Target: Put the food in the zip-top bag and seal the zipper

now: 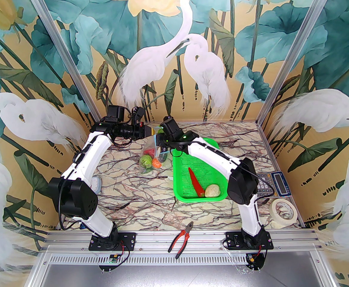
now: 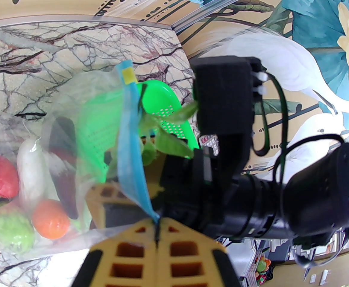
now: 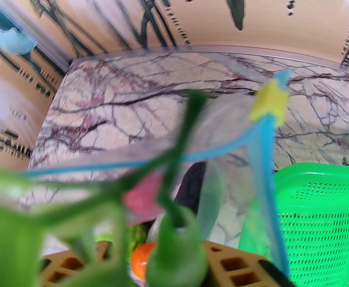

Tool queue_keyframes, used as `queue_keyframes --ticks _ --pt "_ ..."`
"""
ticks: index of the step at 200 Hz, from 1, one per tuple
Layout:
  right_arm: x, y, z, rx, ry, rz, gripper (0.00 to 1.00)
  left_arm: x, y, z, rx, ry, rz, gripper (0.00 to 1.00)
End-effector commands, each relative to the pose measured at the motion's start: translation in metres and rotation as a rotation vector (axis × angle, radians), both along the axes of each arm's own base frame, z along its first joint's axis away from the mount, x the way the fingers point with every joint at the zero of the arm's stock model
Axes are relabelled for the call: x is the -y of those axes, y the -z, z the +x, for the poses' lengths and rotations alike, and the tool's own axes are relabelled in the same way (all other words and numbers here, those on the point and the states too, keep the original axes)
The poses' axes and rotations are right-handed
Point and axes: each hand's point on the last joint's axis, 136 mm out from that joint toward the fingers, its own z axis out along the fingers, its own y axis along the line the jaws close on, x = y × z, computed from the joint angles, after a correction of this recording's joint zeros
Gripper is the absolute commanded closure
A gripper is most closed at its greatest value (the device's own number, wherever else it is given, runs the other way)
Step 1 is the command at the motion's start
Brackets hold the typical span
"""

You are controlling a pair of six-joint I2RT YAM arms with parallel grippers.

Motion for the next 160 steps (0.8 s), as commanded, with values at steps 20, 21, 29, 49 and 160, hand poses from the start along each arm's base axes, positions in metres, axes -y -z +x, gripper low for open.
queue_keyframes --ticks 20,21,29,49,160 --pt "0.010 -0.105 -0.033 0.152 -0.157 0.117 0.41 0.003 -0.013 0.005 0.040 0.021 -0.024 0.99" --pt "0.011 -0.105 -0.034 0.152 -0.157 0.117 0.41 0.003 -0.014 0.005 0.041 0.021 -0.024 0.99" --pt "0.018 -0.116 -0.037 0.167 -0.155 0.120 0.41 0.003 -0.014 0.004 0.041 0.021 -0.023 0.99" --pt "0.044 -0.123 -0.041 0.166 -0.105 0.095 0.45 0.003 -0.016 0.004 0.046 0.023 -0.024 0.99" --pt "0.150 0.020 -0.093 -0.229 0.024 -0.333 0.51 0.002 -0.011 0.002 0.038 0.028 -0.003 0.99"
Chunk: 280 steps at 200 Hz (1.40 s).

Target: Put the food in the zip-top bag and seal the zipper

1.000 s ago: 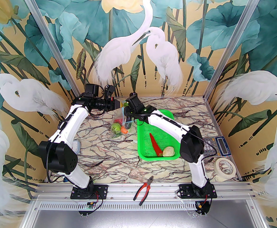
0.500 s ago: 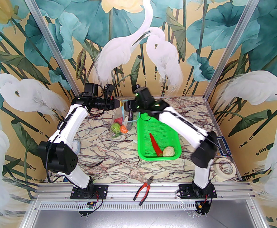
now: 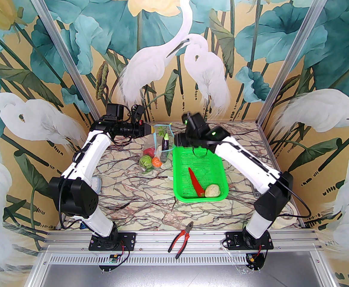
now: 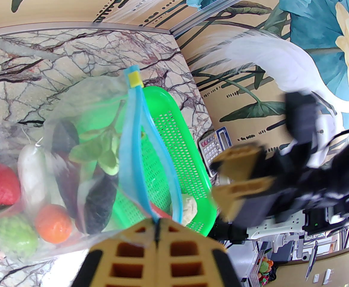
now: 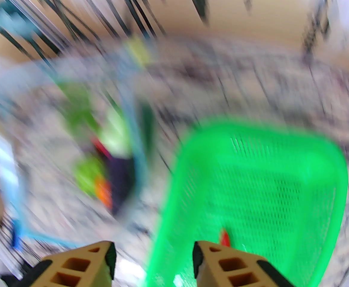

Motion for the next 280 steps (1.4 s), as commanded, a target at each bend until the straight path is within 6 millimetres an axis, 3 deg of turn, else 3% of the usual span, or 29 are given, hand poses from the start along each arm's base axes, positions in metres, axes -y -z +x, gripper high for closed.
queue_keyframes --ticks 1,42,80,111,207,280 --pt "0.037 0.024 -0.031 -0.086 0.012 -0.150 0.51 0.003 -0.004 -0.003 0.019 0.030 -0.002 0.99" --pt "0.061 0.085 -0.072 -0.300 -0.042 -0.296 0.43 0.003 -0.001 -0.002 0.010 0.031 0.002 0.99" --pt "0.051 0.134 -0.095 -0.465 -0.063 -0.262 0.39 0.002 0.003 -0.004 0.004 0.032 0.005 0.97" --pt "0.043 0.157 -0.100 -0.515 -0.065 -0.240 0.36 0.002 0.003 -0.004 0.005 0.033 0.006 0.96" --pt "0.053 0.199 -0.088 -0.547 0.002 -0.355 0.39 0.002 0.009 -0.004 -0.008 0.035 0.009 0.96" --pt "0.059 0.201 -0.078 -0.516 0.045 -0.385 0.59 0.001 0.010 -0.005 -0.011 0.033 0.012 0.97"
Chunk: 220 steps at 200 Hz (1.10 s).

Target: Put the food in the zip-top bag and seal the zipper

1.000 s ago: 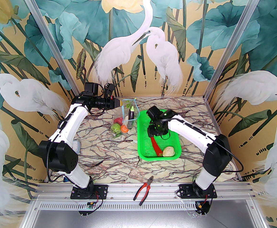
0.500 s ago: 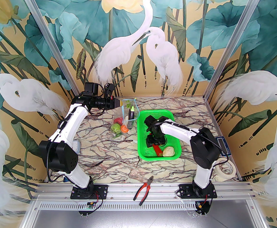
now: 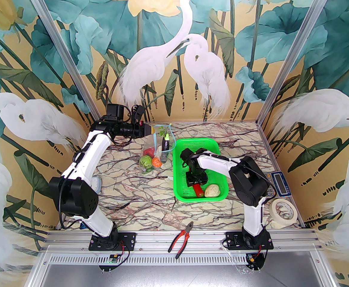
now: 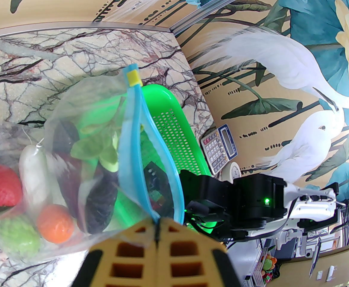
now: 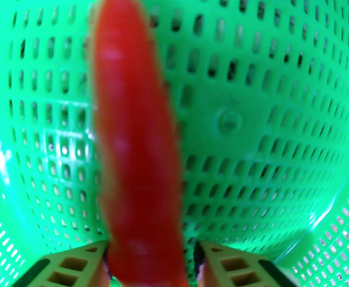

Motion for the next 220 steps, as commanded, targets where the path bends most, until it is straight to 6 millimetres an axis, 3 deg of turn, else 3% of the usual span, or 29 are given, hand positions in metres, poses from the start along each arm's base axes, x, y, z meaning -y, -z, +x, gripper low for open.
queue_keyframes --ticks 1,30,63,91,141,163,195,220 --pt "-0.001 -0.006 0.012 0.052 0.024 -0.008 0.59 0.001 0.007 -0.005 -0.020 0.022 0.000 0.96" --pt "0.000 -0.021 0.024 0.120 0.054 0.014 0.71 0.001 0.007 -0.004 -0.021 0.022 -0.001 0.96" --pt "-0.003 -0.064 0.050 0.268 0.132 0.111 0.72 0.002 0.004 -0.004 -0.016 0.023 -0.004 0.96" --pt "-0.009 -0.130 0.079 0.468 0.207 0.260 0.72 0.002 0.002 -0.002 -0.015 0.024 -0.003 0.96" --pt "-0.028 -0.274 0.119 0.844 0.268 0.552 0.73 0.002 0.002 0.000 -0.013 0.022 -0.009 0.97" --pt "-0.041 -0.317 0.130 0.950 0.271 0.654 0.74 0.002 0.002 0.000 -0.014 0.022 -0.009 0.97" --pt "-0.073 -0.347 0.142 1.036 0.240 0.719 0.74 0.002 0.001 0.001 -0.011 0.017 -0.009 0.97" --pt "-0.100 -0.347 0.152 1.051 0.228 0.747 0.75 0.002 -0.002 0.003 -0.004 0.011 -0.017 0.97"
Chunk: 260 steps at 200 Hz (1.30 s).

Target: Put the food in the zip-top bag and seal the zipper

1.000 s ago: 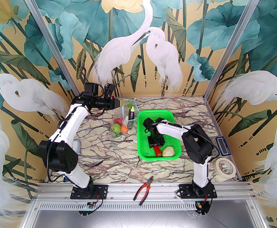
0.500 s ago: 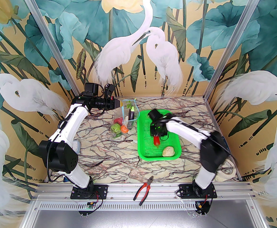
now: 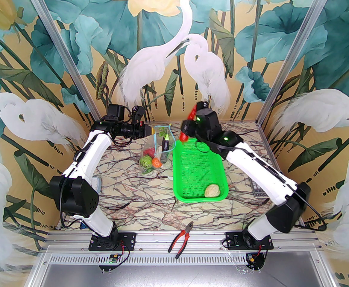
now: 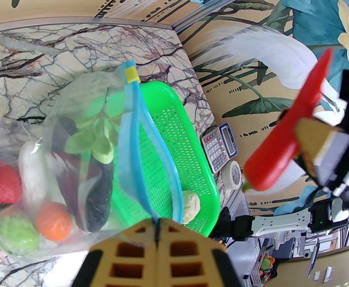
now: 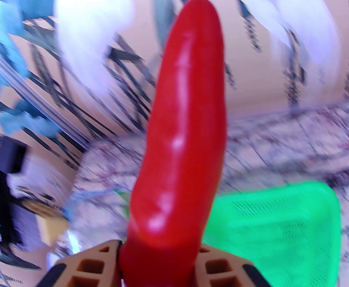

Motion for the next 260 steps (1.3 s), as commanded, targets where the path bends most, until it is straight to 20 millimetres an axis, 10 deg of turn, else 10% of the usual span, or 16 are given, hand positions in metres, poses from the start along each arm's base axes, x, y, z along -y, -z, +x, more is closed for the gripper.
queue_keyframes --ticks 1,91,260 --pt "-0.024 -0.006 0.014 0.049 0.006 0.032 0.75 0.002 -0.006 0.003 0.012 0.012 -0.020 0.97" --pt "-0.082 0.054 0.017 -0.007 -0.007 -0.017 0.75 0.004 -0.018 0.008 0.036 0.004 -0.043 0.97" --pt "-0.108 0.109 0.007 -0.186 -0.130 -0.116 0.68 0.005 -0.026 0.010 0.053 0.004 -0.059 0.97"
